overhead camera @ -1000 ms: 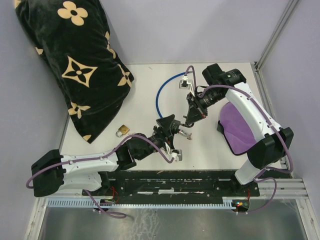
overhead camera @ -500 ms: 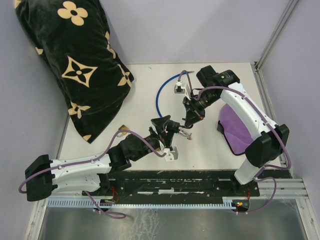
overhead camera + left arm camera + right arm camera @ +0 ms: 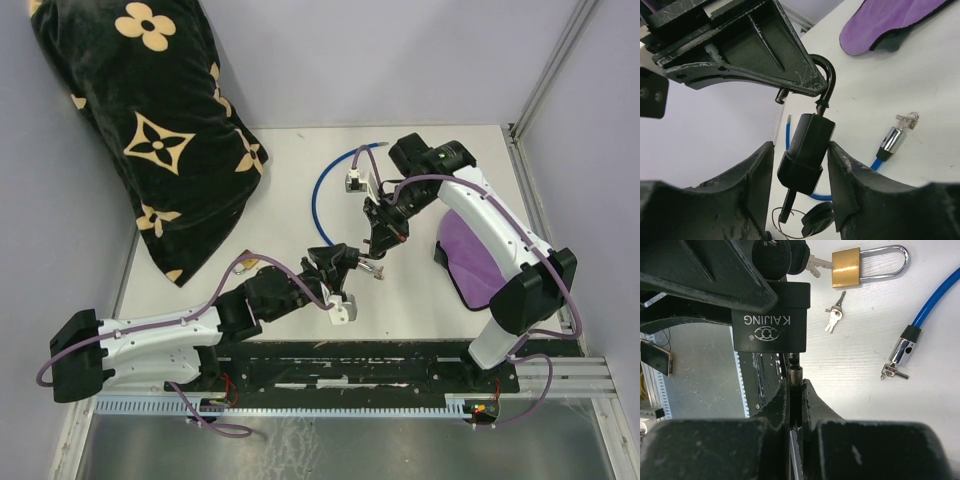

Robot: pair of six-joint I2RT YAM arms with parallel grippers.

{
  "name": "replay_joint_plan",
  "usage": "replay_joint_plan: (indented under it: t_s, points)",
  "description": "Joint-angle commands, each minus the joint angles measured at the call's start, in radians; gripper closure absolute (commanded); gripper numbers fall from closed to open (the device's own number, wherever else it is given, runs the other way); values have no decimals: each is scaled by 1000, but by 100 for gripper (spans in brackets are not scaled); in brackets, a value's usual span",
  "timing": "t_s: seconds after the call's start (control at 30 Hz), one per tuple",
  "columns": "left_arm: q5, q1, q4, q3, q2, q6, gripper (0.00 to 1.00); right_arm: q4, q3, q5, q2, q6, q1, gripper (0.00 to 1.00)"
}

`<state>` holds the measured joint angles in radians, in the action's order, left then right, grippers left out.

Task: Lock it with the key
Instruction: Pick up the lock from the center of the board.

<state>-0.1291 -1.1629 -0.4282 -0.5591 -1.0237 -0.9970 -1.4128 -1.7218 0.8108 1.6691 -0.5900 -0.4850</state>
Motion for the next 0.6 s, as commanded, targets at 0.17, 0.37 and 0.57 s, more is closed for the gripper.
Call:
replay_joint_plan:
  t_s: [0.17,0.37,0.57]
  points:
    - [134,23,148,-148,-6,189,85,-40,-3,11,-24,-131,-42,98]
    - [212,84,206,-170,2,349,97,-30,2,8,-15,-144,-42,84]
    - [254,150,155,-128,24,528,97,14,17,74,-21,-108,-28,52]
